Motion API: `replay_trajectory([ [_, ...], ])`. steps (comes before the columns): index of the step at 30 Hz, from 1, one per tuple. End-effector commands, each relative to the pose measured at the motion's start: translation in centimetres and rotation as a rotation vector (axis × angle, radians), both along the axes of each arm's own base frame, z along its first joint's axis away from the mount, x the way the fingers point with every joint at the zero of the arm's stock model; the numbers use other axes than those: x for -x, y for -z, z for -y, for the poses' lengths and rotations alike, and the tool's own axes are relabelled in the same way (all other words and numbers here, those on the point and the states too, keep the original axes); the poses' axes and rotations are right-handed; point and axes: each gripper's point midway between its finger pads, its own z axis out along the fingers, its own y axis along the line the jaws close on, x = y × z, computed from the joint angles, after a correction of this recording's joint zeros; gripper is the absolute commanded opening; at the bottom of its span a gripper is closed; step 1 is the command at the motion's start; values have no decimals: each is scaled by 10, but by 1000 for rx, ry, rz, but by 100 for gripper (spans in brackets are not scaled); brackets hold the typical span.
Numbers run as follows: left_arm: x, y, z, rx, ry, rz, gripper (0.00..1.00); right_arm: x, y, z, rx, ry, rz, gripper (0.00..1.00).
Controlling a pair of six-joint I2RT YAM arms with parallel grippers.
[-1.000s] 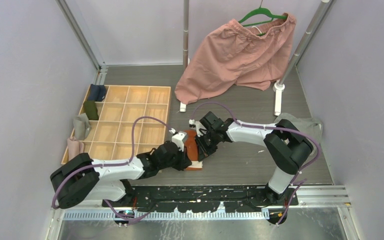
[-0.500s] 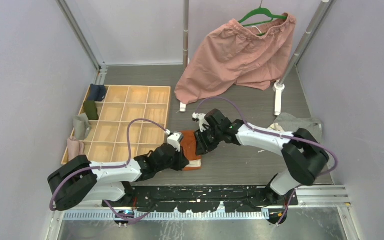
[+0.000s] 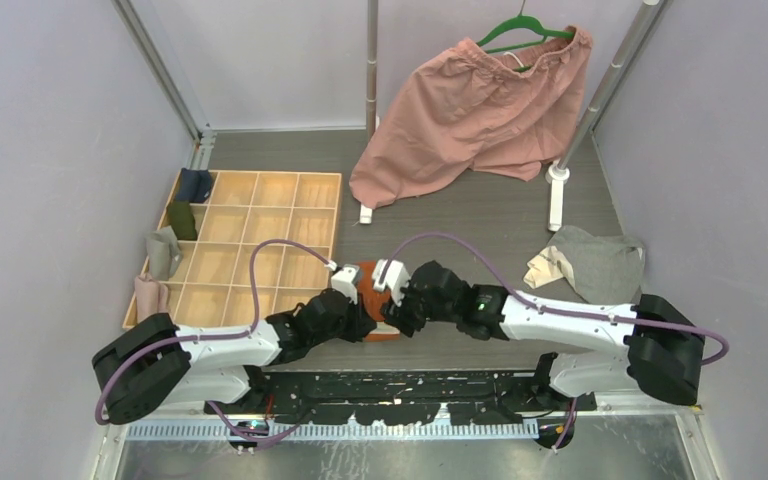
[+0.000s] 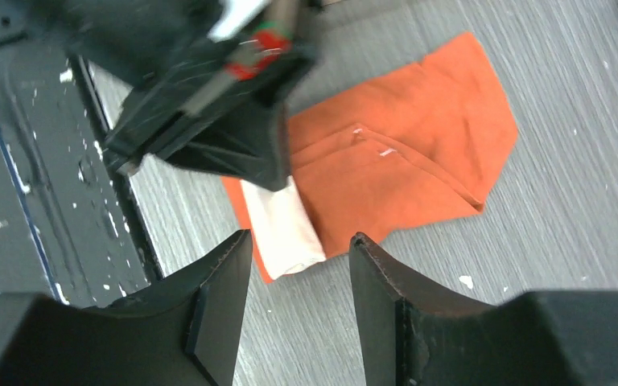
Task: Roll the underwear
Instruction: Roll the underwear to the center of the board.
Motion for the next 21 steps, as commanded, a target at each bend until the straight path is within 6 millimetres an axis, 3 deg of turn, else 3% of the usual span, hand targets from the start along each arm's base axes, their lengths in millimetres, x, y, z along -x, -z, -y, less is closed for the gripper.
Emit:
replay_trajectory([
  [1, 4, 17, -16, -68, -29, -20, 1, 1, -6, -8, 70, -101, 270, 54],
  [2, 4, 16, -16, -68, -31, -20, 1, 10, -3, -12, 87, -151, 316, 54],
  [9, 4, 17, -20, -77, -38, -18, 1, 25, 17, -19, 225, -287, 527, 57],
  [21, 3, 19, -17, -81, -35, -23, 1, 29, 48, -29, 381, -396, 662, 57],
])
